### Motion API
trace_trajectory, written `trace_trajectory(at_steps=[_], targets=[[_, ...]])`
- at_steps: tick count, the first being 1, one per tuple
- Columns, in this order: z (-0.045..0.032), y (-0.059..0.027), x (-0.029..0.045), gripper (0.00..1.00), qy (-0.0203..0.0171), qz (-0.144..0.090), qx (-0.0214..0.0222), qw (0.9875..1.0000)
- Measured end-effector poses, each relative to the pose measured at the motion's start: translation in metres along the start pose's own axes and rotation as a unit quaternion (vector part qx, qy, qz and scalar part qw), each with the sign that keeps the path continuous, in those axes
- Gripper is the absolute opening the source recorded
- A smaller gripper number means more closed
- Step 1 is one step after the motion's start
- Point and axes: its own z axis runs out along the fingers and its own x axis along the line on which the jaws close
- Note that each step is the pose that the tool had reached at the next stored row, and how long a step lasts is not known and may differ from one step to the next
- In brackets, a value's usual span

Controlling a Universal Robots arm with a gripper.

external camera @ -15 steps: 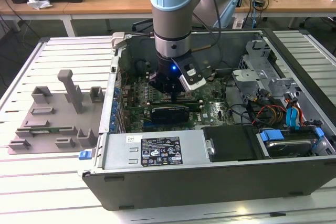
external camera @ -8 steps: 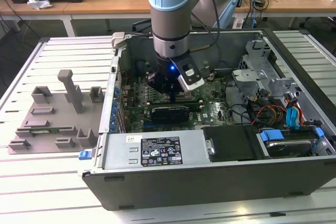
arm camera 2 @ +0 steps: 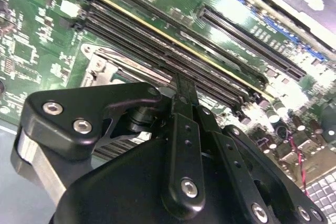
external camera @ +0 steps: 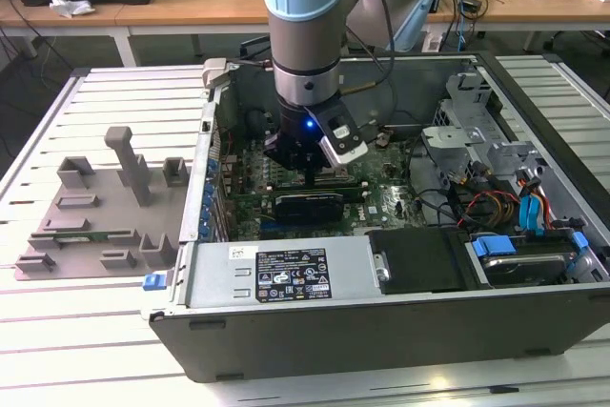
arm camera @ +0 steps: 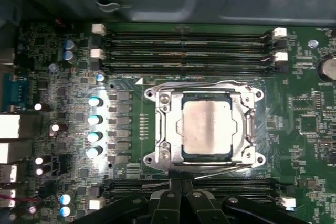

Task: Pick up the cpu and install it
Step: 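Install the second cpu locking lever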

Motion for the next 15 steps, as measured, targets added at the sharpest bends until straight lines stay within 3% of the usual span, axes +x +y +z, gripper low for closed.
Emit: trace_trajectory(at_steps=[2,6,10,15], targets=[[-0.0001,0.0,0.0044,0.11,0.0003,-0.003,-0.0001,1.0],[-0.0002,-0.0001,0.0054,0.11,0.0004,-0.004,-0.0002,1.0],[-0.0005,-0.0037,0.0054,0.11,0.0003,-0.004,-0.0056,1.0],[-0.0011,-0.0099,0.0074,0.11,-0.0004,-0.003,-0.0273,0.9996]])
